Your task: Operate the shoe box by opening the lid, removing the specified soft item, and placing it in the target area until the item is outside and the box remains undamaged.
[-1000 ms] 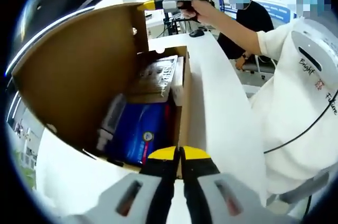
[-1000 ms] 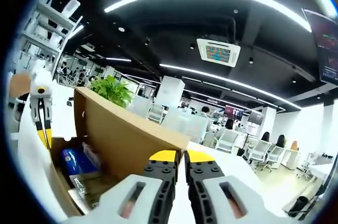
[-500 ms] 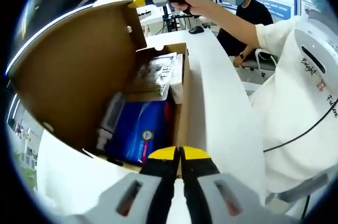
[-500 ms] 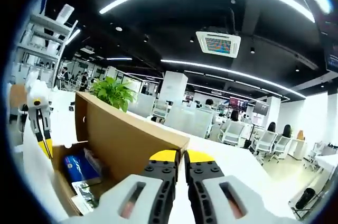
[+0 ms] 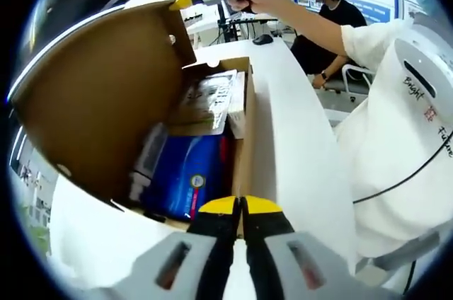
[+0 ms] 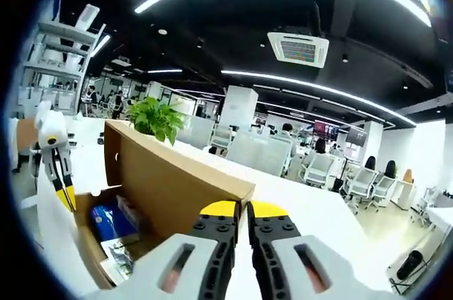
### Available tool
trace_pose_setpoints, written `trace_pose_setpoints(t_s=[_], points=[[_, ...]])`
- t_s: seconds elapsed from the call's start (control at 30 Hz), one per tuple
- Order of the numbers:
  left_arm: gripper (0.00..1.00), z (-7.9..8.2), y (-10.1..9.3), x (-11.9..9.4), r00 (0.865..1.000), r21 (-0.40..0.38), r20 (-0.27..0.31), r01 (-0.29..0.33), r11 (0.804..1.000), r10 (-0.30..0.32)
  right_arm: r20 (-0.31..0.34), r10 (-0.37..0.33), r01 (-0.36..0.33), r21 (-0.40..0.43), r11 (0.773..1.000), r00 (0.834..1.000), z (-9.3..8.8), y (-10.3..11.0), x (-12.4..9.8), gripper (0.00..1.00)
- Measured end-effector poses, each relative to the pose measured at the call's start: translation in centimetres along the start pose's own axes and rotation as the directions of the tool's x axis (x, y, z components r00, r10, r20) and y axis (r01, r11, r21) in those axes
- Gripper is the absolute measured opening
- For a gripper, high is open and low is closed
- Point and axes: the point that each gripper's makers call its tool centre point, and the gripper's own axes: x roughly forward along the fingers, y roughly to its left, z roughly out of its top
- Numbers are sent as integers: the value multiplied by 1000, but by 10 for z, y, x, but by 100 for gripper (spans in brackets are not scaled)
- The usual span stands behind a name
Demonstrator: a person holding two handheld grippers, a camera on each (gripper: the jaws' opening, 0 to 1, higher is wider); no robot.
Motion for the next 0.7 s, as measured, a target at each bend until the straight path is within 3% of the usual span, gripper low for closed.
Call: trace_pose_setpoints(t_s=[0.7], points=[[2, -1, 0, 0, 1000, 2, -17, 11, 1000, -11, -77, 32, -30, 35, 999, 996, 1, -7, 25, 3]])
